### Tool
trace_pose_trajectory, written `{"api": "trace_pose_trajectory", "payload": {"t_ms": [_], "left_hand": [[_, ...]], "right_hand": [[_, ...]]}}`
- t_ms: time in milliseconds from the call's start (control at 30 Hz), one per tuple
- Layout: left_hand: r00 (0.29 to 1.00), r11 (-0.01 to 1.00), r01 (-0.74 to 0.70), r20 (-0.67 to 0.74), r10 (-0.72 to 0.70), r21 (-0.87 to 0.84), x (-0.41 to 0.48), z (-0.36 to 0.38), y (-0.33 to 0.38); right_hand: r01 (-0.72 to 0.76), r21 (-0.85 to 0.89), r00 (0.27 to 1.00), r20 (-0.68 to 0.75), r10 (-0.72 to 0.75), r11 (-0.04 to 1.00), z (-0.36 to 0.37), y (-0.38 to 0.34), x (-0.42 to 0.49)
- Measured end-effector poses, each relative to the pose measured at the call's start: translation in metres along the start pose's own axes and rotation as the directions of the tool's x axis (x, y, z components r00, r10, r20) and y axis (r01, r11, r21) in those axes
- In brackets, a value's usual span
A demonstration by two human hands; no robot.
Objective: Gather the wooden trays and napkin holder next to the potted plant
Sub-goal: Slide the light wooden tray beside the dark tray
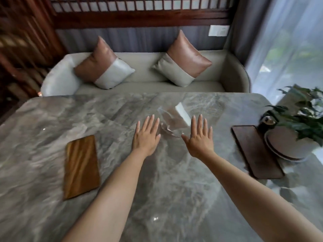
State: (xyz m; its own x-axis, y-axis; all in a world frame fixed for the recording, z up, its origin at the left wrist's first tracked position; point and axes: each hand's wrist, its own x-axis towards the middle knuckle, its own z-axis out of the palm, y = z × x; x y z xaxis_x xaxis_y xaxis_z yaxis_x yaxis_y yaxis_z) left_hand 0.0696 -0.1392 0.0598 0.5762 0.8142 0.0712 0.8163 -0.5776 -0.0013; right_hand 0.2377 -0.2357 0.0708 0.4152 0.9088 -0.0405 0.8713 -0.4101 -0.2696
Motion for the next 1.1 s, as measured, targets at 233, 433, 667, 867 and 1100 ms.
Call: {"api": "trace_pose_trajectory", "payload": {"t_ms": [233, 433, 667, 867, 1100], "left_hand": [[0.982, 0.981, 0.187, 0.007, -0.187, 0.042, -0.039, -0.010, -0.134], [0.961, 0.961, 0.275, 0.026, -0.276, 0.034, -0.067, 0.000, -0.214], [0.928, 0.939, 0.342, 0.149, -0.341, 0.019, -0.082, 0.029, -0.279], [0.889, 0.923, 0.385, 0.265, -0.373, 0.007, -0.075, 0.051, -0.309], [0.850, 0.899, 0.438, 0.323, -0.415, 0.002, -0.053, 0.075, -0.325]], "right_hand": [[0.121, 0.006, 0.991, 0.057, -0.122, 0.993, 0.024, -0.131, -0.001], [0.166, -0.007, 0.977, 0.134, -0.163, 0.986, 0.058, -0.208, -0.014], [0.131, 0.033, 0.956, 0.261, -0.135, 0.991, 0.101, -0.258, -0.029], [0.034, 0.071, 0.933, 0.357, -0.057, 0.997, 0.129, -0.282, -0.040], [-0.107, 0.075, 0.892, 0.448, 0.062, 0.991, 0.154, -0.286, -0.049]]}}
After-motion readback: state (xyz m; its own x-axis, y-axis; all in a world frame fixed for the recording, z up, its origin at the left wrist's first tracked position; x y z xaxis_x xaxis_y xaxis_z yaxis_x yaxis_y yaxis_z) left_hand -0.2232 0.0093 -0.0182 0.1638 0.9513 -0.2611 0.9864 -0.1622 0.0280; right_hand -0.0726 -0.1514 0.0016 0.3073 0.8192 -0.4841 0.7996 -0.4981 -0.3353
